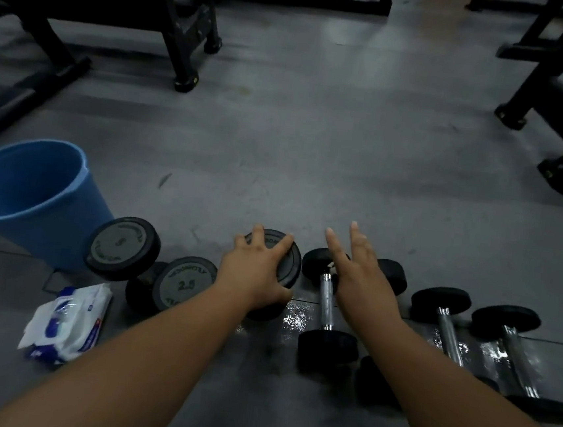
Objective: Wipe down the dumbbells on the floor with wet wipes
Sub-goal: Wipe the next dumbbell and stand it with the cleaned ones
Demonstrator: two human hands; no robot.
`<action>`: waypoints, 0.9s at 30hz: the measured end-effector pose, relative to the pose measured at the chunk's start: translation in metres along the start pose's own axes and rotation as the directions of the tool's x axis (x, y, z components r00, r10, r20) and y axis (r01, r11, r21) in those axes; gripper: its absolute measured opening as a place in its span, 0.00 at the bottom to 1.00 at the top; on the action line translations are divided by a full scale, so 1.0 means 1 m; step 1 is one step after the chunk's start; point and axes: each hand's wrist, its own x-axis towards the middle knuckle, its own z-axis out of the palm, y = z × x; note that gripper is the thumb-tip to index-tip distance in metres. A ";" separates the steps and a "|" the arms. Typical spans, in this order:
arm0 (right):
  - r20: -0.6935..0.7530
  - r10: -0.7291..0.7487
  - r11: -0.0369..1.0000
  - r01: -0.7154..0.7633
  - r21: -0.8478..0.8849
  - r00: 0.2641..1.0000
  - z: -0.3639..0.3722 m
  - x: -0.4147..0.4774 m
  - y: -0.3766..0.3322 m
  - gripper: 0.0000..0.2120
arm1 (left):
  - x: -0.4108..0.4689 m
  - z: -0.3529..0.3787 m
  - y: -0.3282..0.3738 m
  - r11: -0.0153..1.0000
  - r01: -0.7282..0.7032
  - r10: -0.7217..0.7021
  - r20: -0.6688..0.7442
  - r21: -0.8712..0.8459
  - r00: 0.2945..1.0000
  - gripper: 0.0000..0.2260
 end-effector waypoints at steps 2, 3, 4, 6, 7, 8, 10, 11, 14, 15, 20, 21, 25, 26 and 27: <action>0.003 -0.007 1.000 0.007 -0.006 1.000 0.004 0.005 0.001 0.36 | 0.006 0.006 -0.003 1.000 0.002 -0.002 0.014 0.012 1.000 0.46; 0.013 -0.007 1.000 0.008 -0.006 1.000 0.007 0.007 0.000 0.37 | 0.007 0.010 -0.005 1.000 0.004 -0.005 0.024 0.019 1.000 0.46; 0.027 -0.005 1.000 0.005 -0.006 1.000 0.009 0.008 -0.001 0.38 | 0.008 0.013 -0.007 1.000 0.007 -0.008 0.037 0.021 0.999 0.46; 0.049 0.002 1.000 -0.002 -0.008 0.999 0.015 0.010 -0.003 0.41 | 0.007 0.021 -0.012 1.000 0.016 -0.017 0.067 0.015 0.998 0.47; 0.057 0.003 1.000 -0.003 -0.008 0.998 0.018 0.011 -0.004 0.43 | 0.005 0.026 -0.014 1.000 0.016 -0.017 0.078 0.018 0.997 0.46; 0.062 0.001 1.000 -0.001 -0.006 0.998 0.022 0.012 -0.005 0.44 | 0.003 0.031 -0.015 1.000 0.010 -0.012 0.081 0.026 0.997 0.46; 0.068 -0.004 1.000 0.004 -0.007 0.998 0.028 0.014 -0.006 0.45 | 0.001 0.037 -0.016 0.999 -0.001 -0.003 0.077 0.052 0.997 0.46; 0.070 -0.003 1.000 0.004 -0.008 0.998 0.030 0.015 -0.006 0.45 | 0.001 0.037 -0.016 0.998 -0.004 -0.002 0.083 0.068 0.997 0.46; 0.068 0.008 1.000 -0.008 0.003 0.998 0.031 0.014 -0.007 0.45 | 0.003 0.032 -0.015 0.992 -0.008 -0.006 0.104 0.129 0.995 0.48; 0.061 0.013 1.000 -0.014 0.005 0.998 0.030 0.013 -0.005 0.44 | 0.002 0.033 -0.012 0.989 -0.024 0.013 0.074 0.147 0.997 0.49; 0.077 0.041 0.999 -0.040 -0.012 0.996 0.034 -0.008 0.018 0.39 | -0.032 0.061 0.039 0.944 -0.319 0.325 -0.078 0.078 0.943 0.45; 0.089 0.048 0.999 -0.046 -0.018 0.995 0.037 -0.015 0.024 0.40 | -0.038 0.071 0.049 0.934 -0.353 0.357 -0.068 0.063 0.932 0.43; 0.141 0.078 0.997 -0.076 -0.024 0.987 0.048 -0.038 0.043 0.41 | -0.053 0.108 0.075 0.912 -0.408 0.407 0.021 0.040 0.913 0.37; 0.151 0.080 0.997 -0.077 -0.023 0.985 0.050 -0.041 0.047 0.40 | -0.053 0.113 0.080 0.924 -0.383 0.382 0.054 0.010 0.923 0.37; 0.163 0.082 0.997 -0.081 -0.015 0.983 0.053 -0.043 0.050 0.39 | -0.052 0.116 0.083 0.936 -0.353 0.353 0.084 -0.018 0.932 0.36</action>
